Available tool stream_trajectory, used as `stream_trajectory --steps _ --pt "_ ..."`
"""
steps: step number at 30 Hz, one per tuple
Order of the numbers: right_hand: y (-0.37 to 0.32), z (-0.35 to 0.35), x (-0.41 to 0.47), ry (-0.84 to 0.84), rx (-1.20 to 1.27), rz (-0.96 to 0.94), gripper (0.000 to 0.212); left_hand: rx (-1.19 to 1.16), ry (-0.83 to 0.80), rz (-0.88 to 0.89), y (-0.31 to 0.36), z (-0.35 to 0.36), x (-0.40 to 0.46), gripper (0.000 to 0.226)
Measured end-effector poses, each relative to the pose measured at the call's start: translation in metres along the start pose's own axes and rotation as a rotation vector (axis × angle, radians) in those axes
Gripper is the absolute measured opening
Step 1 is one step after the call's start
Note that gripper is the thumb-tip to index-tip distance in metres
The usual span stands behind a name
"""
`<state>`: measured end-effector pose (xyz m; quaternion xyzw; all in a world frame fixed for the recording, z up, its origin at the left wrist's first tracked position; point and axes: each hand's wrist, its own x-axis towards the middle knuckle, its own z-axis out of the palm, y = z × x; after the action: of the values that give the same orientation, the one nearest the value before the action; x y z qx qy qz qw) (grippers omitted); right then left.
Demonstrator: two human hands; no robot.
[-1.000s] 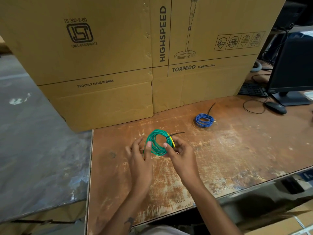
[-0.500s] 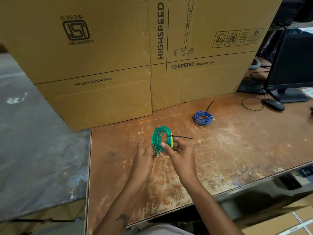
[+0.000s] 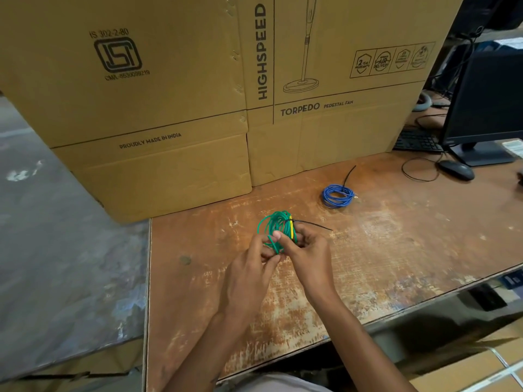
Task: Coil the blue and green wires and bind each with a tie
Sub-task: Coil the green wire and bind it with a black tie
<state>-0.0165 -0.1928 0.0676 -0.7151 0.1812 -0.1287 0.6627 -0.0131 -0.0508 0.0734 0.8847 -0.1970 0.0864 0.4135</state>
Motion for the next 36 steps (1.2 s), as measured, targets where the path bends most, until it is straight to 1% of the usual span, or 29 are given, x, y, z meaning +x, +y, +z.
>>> stream_trajectory --steps 1,3,6,9,11,14,16,18,20,23,25,26,27,28,30,31,33,34,36 --pt "0.000 0.000 0.000 -0.009 -0.010 -0.010 0.015 -0.053 0.001 -0.021 0.001 0.000 0.002 0.026" --pt "-0.003 -0.001 0.000 -0.047 -0.044 -0.055 0.013 -0.146 0.007 -0.041 0.004 -0.002 0.007 0.025" --pt "-0.006 -0.005 0.001 -0.169 -0.114 -0.115 0.020 -0.248 -0.012 -0.078 0.007 -0.005 0.014 0.024" --pt "-0.006 -0.006 0.001 -0.236 -0.122 -0.055 0.026 -0.336 -0.075 -0.181 0.007 -0.006 0.019 0.022" --pt "-0.005 -0.007 -0.002 -0.271 -0.124 -0.017 0.030 -0.390 -0.125 -0.223 0.006 -0.006 0.022 0.017" --pt "-0.005 -0.007 -0.006 -0.291 -0.176 -0.071 0.031 -0.410 -0.141 -0.303 0.002 -0.005 0.026 0.013" --pt "-0.002 -0.008 -0.007 -0.267 -0.213 -0.101 0.031 -0.420 -0.106 -0.408 -0.001 0.001 0.026 0.023" --pt "0.001 -0.007 -0.008 -0.239 -0.232 -0.104 0.035 -0.398 -0.011 -0.468 -0.004 0.006 0.025 0.038" --pt "0.001 -0.006 -0.009 -0.203 -0.231 -0.092 0.033 -0.331 0.039 -0.434 -0.005 0.009 0.022 0.047" --pt "-0.001 -0.010 -0.011 -0.153 -0.224 -0.052 0.025 -0.294 0.052 -0.320 -0.006 0.008 0.017 0.068" --pt "-0.003 -0.014 -0.012 -0.152 -0.188 -0.028 0.027 -0.276 0.085 -0.214 -0.008 0.003 0.013 0.077" --pt "-0.005 -0.016 -0.012 -0.157 -0.168 -0.026 0.029 -0.288 0.089 -0.180 -0.009 0.000 0.012 0.077" --pt "-0.006 -0.016 -0.013 -0.157 -0.159 -0.032 0.031 -0.320 0.085 -0.170 -0.011 -0.002 0.012 0.073" --pt "-0.006 -0.017 -0.013 -0.155 -0.157 -0.037 0.030 -0.361 0.076 -0.179 -0.013 -0.004 0.012 0.065" --pt "-0.007 -0.019 -0.013 -0.182 -0.157 -0.052 0.023 -0.388 0.036 -0.190 -0.016 -0.005 0.014 0.040" --pt "-0.007 -0.020 -0.012 -0.214 -0.159 -0.058 0.023 -0.376 -0.003 -0.179 -0.017 -0.007 0.016 0.034" --pt "-0.010 -0.023 -0.013 -0.273 -0.141 -0.047 0.025 -0.437 -0.123 -0.171 -0.017 -0.010 0.020 0.032" --pt "-0.013 -0.024 -0.013 -0.293 -0.127 -0.046 0.025 -0.509 -0.174 -0.187 -0.015 -0.012 0.022 0.032" --pt "-0.018 -0.025 -0.012 -0.301 -0.135 -0.072 0.025 -0.607 -0.185 -0.218 -0.009 -0.015 0.024 0.029"
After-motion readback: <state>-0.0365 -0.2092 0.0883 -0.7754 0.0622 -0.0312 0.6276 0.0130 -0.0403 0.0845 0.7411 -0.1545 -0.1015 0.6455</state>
